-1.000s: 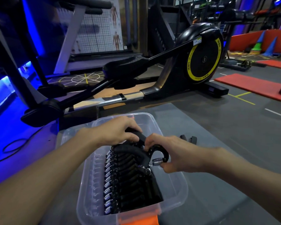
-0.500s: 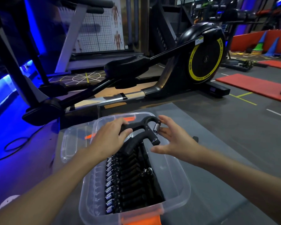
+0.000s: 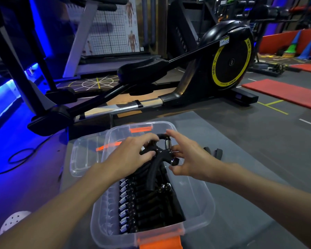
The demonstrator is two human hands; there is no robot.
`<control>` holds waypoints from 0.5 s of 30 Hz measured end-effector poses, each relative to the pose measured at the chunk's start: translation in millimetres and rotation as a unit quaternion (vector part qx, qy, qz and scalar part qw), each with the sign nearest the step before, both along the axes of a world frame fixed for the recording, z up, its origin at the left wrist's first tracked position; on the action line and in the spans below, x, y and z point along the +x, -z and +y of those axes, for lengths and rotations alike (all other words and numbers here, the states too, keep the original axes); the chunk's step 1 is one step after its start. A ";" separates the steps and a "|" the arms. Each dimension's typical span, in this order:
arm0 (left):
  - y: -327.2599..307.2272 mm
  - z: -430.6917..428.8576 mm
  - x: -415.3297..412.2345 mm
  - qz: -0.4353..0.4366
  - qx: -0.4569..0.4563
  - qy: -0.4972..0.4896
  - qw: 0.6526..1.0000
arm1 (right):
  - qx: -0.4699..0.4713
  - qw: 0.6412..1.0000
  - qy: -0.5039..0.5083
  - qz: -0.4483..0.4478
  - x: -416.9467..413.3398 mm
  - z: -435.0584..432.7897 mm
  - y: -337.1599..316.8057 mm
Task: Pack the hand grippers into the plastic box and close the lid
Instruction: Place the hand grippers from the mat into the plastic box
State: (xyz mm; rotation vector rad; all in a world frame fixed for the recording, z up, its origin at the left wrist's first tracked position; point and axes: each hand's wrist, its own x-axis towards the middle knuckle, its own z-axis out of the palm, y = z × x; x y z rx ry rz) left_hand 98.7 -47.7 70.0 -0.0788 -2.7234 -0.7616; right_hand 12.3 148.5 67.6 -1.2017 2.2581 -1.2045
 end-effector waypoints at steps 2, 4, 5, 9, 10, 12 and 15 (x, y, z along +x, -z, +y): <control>3.0 0.6 0.3 0.001 0.005 -0.004 1.000 | 0.004 1.000 -0.003 0.004 0.0 0.0 -1.1; 6.3 0.5 -0.1 0.006 0.000 -0.008 1.000 | 0.006 1.000 -0.006 0.006 -1.2 -0.1 -1.5; 8.3 0.5 -0.2 0.011 -0.003 -0.011 1.000 | 0.005 1.000 -0.005 0.011 -2.3 -0.6 -0.5; 23.2 -1.3 -2.8 0.038 0.020 -0.056 0.997 | 0.049 0.996 0.005 0.075 -7.2 0.7 5.8; 28.7 -2.8 -4.8 0.038 0.033 -0.077 0.996 | 0.075 0.993 0.013 0.091 -9.2 2.2 8.7; 42.0 -8.0 -11.3 0.028 0.046 -0.123 0.991 | 0.130 0.982 0.035 0.132 -13.2 4.0 16.6; 61.0 -14.0 -22.1 -0.021 0.045 -0.171 0.984 | 0.179 0.966 0.065 0.172 -19.5 2.8 35.9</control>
